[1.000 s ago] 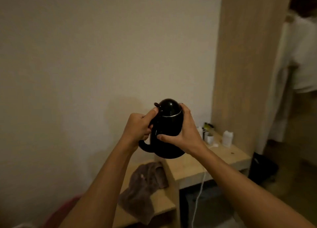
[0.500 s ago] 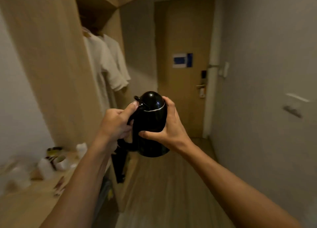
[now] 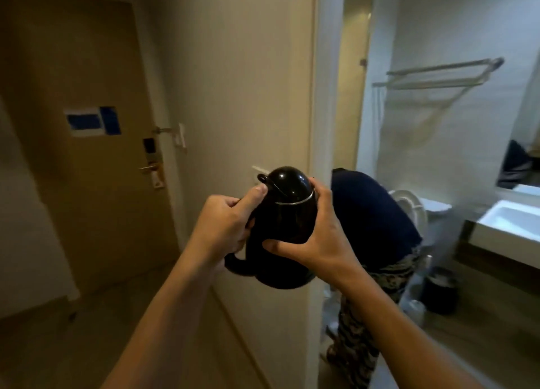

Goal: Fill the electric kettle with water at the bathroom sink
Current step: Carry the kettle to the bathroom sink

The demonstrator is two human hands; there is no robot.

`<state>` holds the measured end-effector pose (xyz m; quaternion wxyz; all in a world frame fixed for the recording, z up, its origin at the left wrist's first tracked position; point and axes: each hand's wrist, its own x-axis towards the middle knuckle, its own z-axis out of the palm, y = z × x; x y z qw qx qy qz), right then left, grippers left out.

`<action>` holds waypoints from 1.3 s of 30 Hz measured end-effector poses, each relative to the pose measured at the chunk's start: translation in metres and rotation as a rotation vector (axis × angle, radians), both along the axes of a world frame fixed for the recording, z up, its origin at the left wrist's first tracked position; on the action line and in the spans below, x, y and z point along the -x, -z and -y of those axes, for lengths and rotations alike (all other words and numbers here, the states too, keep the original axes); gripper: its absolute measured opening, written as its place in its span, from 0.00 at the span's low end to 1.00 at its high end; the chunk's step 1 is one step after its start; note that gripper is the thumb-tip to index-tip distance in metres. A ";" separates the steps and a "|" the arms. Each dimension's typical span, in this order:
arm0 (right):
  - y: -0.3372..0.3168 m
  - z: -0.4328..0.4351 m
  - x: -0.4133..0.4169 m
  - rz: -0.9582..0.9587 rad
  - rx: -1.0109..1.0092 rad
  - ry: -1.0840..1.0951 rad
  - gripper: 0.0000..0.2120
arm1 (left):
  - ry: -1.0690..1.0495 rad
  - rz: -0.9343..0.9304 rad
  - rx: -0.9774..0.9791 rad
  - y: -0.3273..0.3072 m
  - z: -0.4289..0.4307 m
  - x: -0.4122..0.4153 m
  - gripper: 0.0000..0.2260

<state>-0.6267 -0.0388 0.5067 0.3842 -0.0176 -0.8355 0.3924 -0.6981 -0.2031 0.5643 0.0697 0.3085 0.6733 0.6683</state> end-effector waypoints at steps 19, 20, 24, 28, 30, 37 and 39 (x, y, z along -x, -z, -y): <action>0.046 -0.231 -0.102 0.047 0.127 0.832 0.57 | 0.819 0.006 0.129 0.042 -0.347 -0.005 0.24; 0.048 -0.240 -0.108 0.051 0.132 0.867 0.57 | 0.869 0.005 0.141 0.045 -0.361 -0.008 0.24; 0.057 -0.282 -0.129 0.072 0.139 0.989 0.58 | 1.048 0.031 0.203 0.059 -0.428 -0.018 0.23; 0.071 -0.340 -0.150 0.094 0.135 1.067 0.58 | 1.182 0.041 0.332 0.064 -0.496 -0.036 0.31; 0.077 -0.373 -0.158 0.092 0.134 1.088 0.58 | 1.195 0.031 0.363 0.066 -0.530 -0.047 0.32; 0.083 -0.487 -0.183 0.114 0.156 1.109 0.57 | 1.079 0.014 0.410 0.066 -0.639 -0.083 0.25; 0.085 -0.515 -0.188 0.117 0.160 1.110 0.57 | 1.079 0.014 0.415 0.068 -0.669 -0.087 0.26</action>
